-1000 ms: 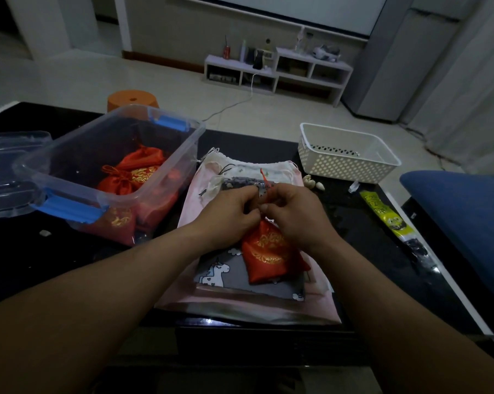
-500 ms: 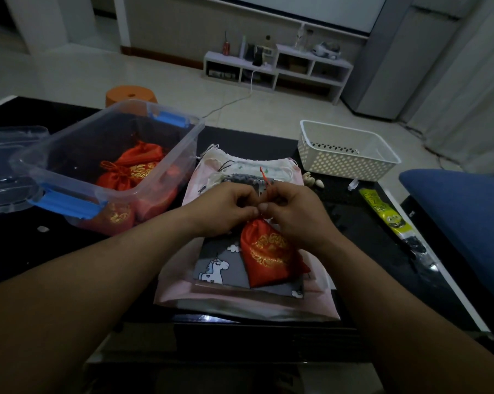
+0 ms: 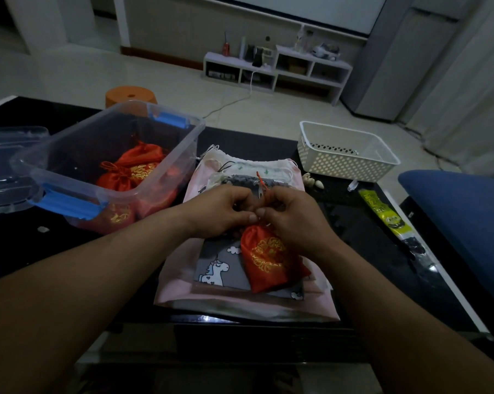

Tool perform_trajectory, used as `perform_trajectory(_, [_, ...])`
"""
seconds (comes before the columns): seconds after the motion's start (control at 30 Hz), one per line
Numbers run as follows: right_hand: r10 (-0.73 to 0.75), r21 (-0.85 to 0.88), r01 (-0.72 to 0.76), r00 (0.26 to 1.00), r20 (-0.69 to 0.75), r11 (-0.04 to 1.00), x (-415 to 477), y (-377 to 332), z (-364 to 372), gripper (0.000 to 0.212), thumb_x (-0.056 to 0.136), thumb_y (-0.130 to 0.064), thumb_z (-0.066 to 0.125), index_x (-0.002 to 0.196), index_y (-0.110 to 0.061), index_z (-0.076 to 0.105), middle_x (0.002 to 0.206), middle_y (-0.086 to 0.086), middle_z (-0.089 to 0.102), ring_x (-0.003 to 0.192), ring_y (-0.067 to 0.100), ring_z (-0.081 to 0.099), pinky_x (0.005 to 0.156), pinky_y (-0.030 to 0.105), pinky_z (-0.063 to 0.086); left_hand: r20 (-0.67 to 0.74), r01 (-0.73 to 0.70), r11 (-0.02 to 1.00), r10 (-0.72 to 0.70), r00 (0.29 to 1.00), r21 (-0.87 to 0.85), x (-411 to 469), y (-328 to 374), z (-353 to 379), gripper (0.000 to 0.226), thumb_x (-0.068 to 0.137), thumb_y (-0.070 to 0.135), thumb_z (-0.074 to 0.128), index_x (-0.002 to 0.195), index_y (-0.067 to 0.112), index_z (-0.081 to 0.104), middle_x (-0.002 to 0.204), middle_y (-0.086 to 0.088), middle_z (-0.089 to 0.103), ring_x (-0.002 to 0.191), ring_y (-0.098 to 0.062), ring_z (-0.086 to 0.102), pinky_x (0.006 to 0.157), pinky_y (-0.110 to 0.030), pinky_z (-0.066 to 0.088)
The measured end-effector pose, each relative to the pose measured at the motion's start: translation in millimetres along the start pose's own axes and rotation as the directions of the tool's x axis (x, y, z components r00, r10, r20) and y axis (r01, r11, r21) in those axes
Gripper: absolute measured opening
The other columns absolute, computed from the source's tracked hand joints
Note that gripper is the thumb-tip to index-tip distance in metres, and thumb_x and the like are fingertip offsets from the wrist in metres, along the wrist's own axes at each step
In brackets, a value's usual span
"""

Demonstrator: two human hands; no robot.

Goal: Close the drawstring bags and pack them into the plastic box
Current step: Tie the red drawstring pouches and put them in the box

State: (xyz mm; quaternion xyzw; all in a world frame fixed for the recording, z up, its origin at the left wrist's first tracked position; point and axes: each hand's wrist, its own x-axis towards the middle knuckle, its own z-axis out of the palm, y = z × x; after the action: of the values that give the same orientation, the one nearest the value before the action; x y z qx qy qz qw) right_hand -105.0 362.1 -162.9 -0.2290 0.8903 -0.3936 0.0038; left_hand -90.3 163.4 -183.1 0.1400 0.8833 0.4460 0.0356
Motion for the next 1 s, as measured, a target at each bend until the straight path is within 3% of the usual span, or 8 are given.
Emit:
perform_trajectory(0.13, [0.027, -0.021, -0.027, 0.999, -0.031, 0.999, -2, 1, 2, 0.018, 0.091, -0.015, 0.076, 0.084, -0.03, 0.071, 0.079, -0.014, 0.07, 0.076, -0.002, 0.065, 0.071, 0.021, 0.052, -0.007, 0.035, 0.998, -0.035, 0.999, -0.045, -5, 4, -2, 0.02, 0.096, 0.023, 0.074, 0.091, 0.007, 0.063, 0.077, -0.012, 0.071, 0.063, -0.011, 0.065, 0.052, -0.023, 0.05])
perform_trajectory(0.23, [0.089, 0.03, -0.088, 0.993, -0.071, 0.996, -1, 3, 5, 0.012, 0.093, -0.016, 0.074, 0.088, -0.027, 0.072, 0.084, -0.007, 0.073, 0.081, 0.008, 0.069, 0.077, 0.032, 0.056, -0.038, 0.022, 1.0, -0.022, 0.999, -0.018, -6, 3, -2, 0.017, 0.098, 0.022, 0.071, 0.09, 0.01, 0.063, 0.076, -0.003, 0.072, 0.063, -0.004, 0.066, 0.054, -0.018, 0.048])
perform_trajectory(0.33, [0.174, 0.096, -0.162, 0.977, -0.123, 0.982, 1, 6, 5, 0.007, 0.095, -0.017, 0.072, 0.091, -0.023, 0.073, 0.088, -0.005, 0.073, 0.086, 0.012, 0.069, 0.08, 0.035, 0.056, -0.063, -0.029, 0.994, 0.036, 0.997, 0.109, -5, -1, -1, 0.015, 0.099, 0.026, 0.069, 0.089, 0.019, 0.062, 0.08, 0.004, 0.07, 0.073, -0.006, 0.066, 0.065, -0.025, 0.051])
perform_trajectory(0.47, [0.269, 0.194, -0.238, 0.951, -0.154, 0.952, 2, 7, 4, 0.007, 0.097, -0.017, 0.07, 0.092, -0.021, 0.074, 0.089, -0.001, 0.074, 0.087, 0.017, 0.071, 0.088, 0.046, 0.06, -0.082, -0.079, 0.985, 0.092, 0.992, 0.156, -7, 2, 0, 0.013, 0.101, 0.026, 0.066, 0.09, 0.021, 0.062, 0.083, 0.008, 0.068, 0.078, -0.003, 0.062, 0.065, -0.015, 0.045])
perform_trajectory(0.67, [0.295, 0.222, -0.253, 0.938, -0.182, 0.942, 1, 6, 2, 0.006, 0.097, -0.02, 0.071, 0.092, -0.02, 0.074, 0.087, -0.001, 0.074, 0.084, 0.014, 0.07, 0.083, 0.038, 0.059, -0.114, -0.088, 0.986, 0.104, 0.988, 0.14, -7, -1, -1, 0.014, 0.101, 0.023, 0.065, 0.089, 0.018, 0.061, 0.082, 0.005, 0.068, 0.075, -0.001, 0.063, 0.065, -0.016, 0.045])
perform_trajectory(0.77, [0.291, 0.235, -0.247, 0.941, -0.175, 0.94, 1, 3, 1, 0.007, 0.098, -0.019, 0.069, 0.093, -0.021, 0.073, 0.089, -0.001, 0.074, 0.087, 0.015, 0.07, 0.085, 0.04, 0.059, -0.139, -0.059, 0.988, 0.079, 0.987, 0.141, -7, -1, 0, 0.014, 0.102, 0.025, 0.065, 0.089, 0.02, 0.061, 0.083, 0.006, 0.067, 0.078, -0.005, 0.063, 0.072, -0.027, 0.05])
perform_trajectory(0.93, [0.268, 0.267, -0.209, 0.941, -0.208, 0.941, 6, -1, -1, 0.008, 0.097, -0.016, 0.07, 0.093, -0.021, 0.074, 0.09, 0.001, 0.075, 0.089, 0.018, 0.072, 0.088, 0.045, 0.06, -0.082, 0.163, 0.938, -0.197, 0.977, -0.306, -8, 13, 14, 0.023, 0.103, 0.044, 0.057, 0.104, 0.021, 0.06, 0.082, -0.002, 0.071, 0.067, -0.012, 0.065, 0.062, -0.036, 0.054])
perform_trajectory(1.0, [0.241, 0.257, -0.182, 0.946, -0.217, 0.949, 7, -3, -1, 0.006, 0.098, -0.016, 0.069, 0.095, -0.018, 0.074, 0.09, 0.0, 0.074, 0.088, 0.015, 0.071, 0.085, 0.039, 0.059, -0.054, 0.175, 0.926, -0.205, 0.977, -0.335, -10, 18, 19, 0.027, 0.102, 0.047, 0.058, 0.101, 0.021, 0.064, 0.081, 0.003, 0.072, 0.07, -0.009, 0.067, 0.063, -0.032, 0.055])
